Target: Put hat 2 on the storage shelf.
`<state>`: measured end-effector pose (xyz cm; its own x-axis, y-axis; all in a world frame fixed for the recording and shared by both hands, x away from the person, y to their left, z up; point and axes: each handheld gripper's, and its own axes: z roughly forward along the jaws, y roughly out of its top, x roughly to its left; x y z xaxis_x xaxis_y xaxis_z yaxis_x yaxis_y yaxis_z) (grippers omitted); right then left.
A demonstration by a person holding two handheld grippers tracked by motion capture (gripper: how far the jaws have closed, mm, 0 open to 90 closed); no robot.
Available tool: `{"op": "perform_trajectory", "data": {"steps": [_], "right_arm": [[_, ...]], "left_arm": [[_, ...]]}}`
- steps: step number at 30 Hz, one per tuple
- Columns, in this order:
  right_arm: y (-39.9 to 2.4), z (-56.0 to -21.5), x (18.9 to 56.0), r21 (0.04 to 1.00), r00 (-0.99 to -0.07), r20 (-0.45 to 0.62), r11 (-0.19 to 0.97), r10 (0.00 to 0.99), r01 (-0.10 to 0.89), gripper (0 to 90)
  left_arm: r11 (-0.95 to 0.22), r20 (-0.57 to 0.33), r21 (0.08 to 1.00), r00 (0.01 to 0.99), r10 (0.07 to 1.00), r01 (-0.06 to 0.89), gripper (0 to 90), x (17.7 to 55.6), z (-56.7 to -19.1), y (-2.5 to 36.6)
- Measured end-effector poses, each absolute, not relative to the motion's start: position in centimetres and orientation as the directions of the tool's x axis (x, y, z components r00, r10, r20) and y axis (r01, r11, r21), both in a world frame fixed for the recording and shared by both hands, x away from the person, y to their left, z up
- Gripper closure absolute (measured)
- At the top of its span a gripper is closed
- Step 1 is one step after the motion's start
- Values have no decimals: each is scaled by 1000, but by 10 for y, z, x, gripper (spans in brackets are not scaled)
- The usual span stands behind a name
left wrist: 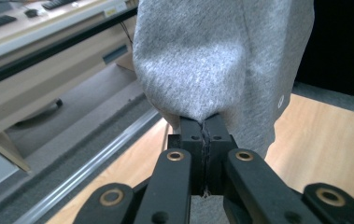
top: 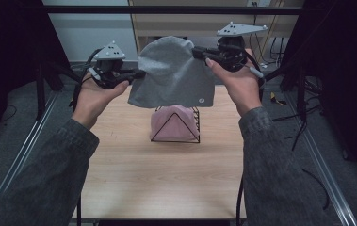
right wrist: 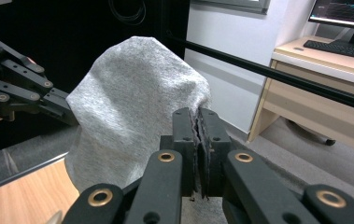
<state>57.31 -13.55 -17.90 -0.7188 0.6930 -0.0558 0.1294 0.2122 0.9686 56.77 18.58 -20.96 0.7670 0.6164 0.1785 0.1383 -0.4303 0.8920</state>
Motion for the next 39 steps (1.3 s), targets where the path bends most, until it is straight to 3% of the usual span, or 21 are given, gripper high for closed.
{"op": "perform_trajectory", "data": {"steps": [6,24,39], "right_arm": [[-135,-178,591,970,-701,-72,213,710,116,872],[-145,-216,647,959,-663,-32,210,748,192,871],[-151,-249,640,948,-663,-6,216,749,235,871]], "left_arm": [[-437,214,892,742,635,117,891,582,-205,185],[-455,205,873,714,669,175,891,633,-245,159],[-481,210,855,718,663,193,891,633,-275,153]]}}
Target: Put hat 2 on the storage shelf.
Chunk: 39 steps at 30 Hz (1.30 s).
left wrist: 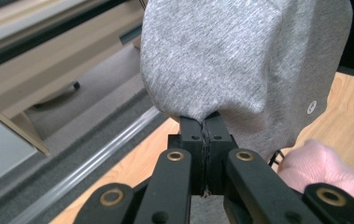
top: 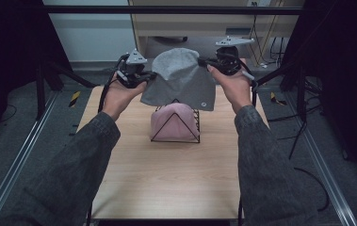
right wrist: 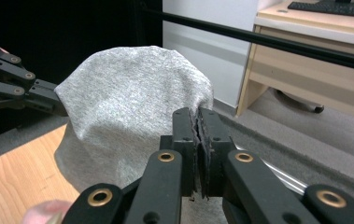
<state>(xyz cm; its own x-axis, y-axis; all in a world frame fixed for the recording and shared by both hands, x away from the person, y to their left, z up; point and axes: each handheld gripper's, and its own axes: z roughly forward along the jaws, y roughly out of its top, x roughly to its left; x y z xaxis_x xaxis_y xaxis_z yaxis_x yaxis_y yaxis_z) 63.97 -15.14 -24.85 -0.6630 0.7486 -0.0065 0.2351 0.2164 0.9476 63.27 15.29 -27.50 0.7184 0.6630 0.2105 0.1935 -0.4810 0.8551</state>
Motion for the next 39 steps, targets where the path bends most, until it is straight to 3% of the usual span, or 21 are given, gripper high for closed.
{"op": "perform_trajectory", "data": {"steps": [39], "right_arm": [[-144,-306,637,906,-660,33,257,751,337,871]], "left_arm": [[-498,168,827,730,663,262,890,634,-324,160]]}}
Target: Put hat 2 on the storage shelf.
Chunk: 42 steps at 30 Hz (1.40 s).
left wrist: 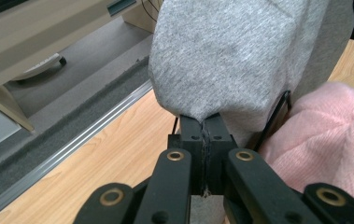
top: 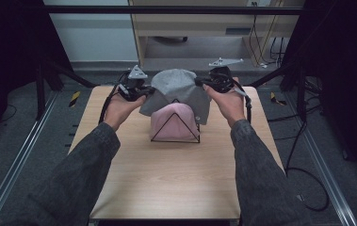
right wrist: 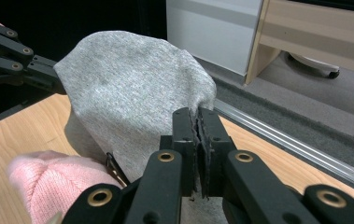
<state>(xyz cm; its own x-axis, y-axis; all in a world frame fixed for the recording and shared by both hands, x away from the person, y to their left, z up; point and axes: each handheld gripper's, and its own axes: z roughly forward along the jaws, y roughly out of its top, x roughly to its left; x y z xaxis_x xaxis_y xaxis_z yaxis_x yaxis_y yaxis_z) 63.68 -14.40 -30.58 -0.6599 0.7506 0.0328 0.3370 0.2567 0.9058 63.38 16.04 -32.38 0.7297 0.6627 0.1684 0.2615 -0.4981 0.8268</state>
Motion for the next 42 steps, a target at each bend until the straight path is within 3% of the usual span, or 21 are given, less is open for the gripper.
{"op": "perform_trajectory", "data": {"steps": [42], "right_arm": [[-138,-341,636,873,-665,60,283,744,396,868]], "left_arm": [[-513,128,795,736,664,324,889,633,-366,163]]}}
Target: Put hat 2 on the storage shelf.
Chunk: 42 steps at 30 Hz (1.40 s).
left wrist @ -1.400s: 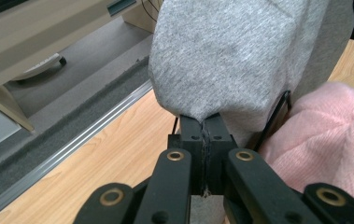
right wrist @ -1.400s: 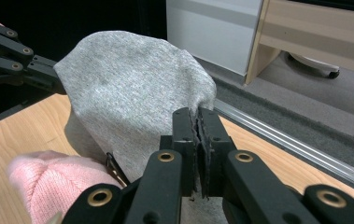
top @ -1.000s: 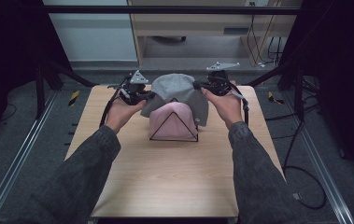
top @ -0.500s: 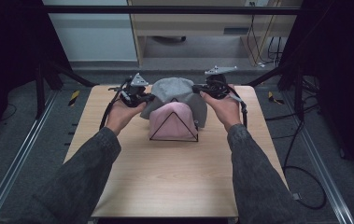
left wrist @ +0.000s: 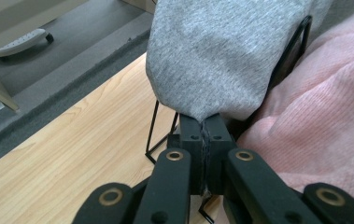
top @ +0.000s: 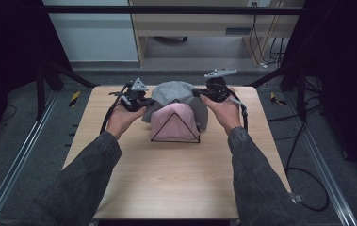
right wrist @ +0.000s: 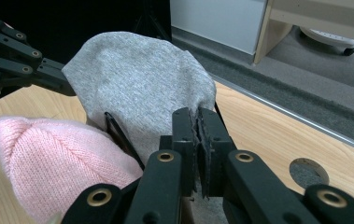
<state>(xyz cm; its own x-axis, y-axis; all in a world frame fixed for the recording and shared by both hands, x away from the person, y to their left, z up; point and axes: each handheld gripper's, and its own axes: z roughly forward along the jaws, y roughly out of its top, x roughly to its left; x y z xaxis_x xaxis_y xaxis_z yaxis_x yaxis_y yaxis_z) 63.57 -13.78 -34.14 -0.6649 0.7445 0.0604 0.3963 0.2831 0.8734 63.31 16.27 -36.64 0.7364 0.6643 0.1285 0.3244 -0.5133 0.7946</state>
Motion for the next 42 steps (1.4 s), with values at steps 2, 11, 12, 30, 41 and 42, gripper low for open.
{"op": "perform_trajectory", "data": {"steps": [2,11,12,30,41,42], "right_arm": [[-137,-342,636,873,-664,63,282,745,398,868],[-136,-346,634,865,-664,61,293,745,408,868],[-136,-346,633,865,-666,60,295,743,407,868],[-129,-354,629,843,-675,51,330,736,424,860],[-133,-352,628,839,-646,85,296,758,457,729],[-133,-351,627,838,-645,86,296,759,459,717]], "left_arm": [[-512,129,794,733,668,327,889,633,-367,164],[-519,121,782,732,670,346,889,631,-376,169],[-520,123,780,730,672,348,889,630,-377,170],[-536,118,755,725,678,378,882,623,-386,173],[-512,121,764,692,712,393,776,618,-382,178],[-510,123,764,686,717,396,754,617,-381,179]]}}
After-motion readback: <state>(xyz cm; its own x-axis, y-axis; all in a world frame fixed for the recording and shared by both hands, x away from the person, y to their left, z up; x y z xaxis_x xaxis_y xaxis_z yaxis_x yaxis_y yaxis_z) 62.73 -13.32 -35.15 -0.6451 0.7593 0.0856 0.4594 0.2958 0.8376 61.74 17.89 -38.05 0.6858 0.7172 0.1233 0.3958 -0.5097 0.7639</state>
